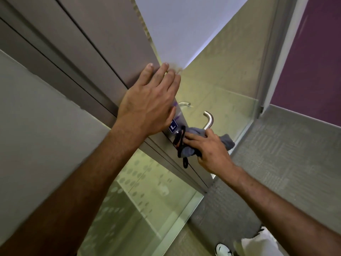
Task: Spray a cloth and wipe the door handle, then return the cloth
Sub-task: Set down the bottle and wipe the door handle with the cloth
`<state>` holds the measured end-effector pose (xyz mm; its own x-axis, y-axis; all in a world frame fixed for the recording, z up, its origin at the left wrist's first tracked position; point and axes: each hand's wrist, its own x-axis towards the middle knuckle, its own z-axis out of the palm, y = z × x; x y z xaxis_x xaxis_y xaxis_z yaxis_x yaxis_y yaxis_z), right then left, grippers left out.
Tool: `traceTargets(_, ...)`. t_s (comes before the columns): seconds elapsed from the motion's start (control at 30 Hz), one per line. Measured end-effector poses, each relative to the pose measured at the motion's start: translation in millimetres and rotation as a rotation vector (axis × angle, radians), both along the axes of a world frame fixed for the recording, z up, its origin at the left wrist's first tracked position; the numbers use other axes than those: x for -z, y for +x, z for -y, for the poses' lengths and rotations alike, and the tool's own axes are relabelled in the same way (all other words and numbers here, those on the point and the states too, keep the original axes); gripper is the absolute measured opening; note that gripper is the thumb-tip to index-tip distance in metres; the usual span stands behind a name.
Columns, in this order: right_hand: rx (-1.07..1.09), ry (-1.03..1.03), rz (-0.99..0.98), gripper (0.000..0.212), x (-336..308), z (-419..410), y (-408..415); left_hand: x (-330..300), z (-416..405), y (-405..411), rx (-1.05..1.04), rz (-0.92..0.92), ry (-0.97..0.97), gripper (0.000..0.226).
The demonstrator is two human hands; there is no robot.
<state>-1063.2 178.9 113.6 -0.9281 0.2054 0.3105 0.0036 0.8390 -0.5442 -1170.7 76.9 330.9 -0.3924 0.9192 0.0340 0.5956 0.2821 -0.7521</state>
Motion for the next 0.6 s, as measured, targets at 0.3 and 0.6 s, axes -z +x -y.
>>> traceTargets(0.3, 0.186, -1.054, -0.323, 0.054, -12.9, 10.0, 24.0, -3.0, 0.3, 4.1, -0.001, 0.085, 0.039, 0.078)
traceTargets(0.6, 0.258, -0.806, -0.700, 0.076, -69.2, 59.7, -70.0, -5.0, 2.5, 8.9, 0.053, 0.218, 0.185, 0.073)
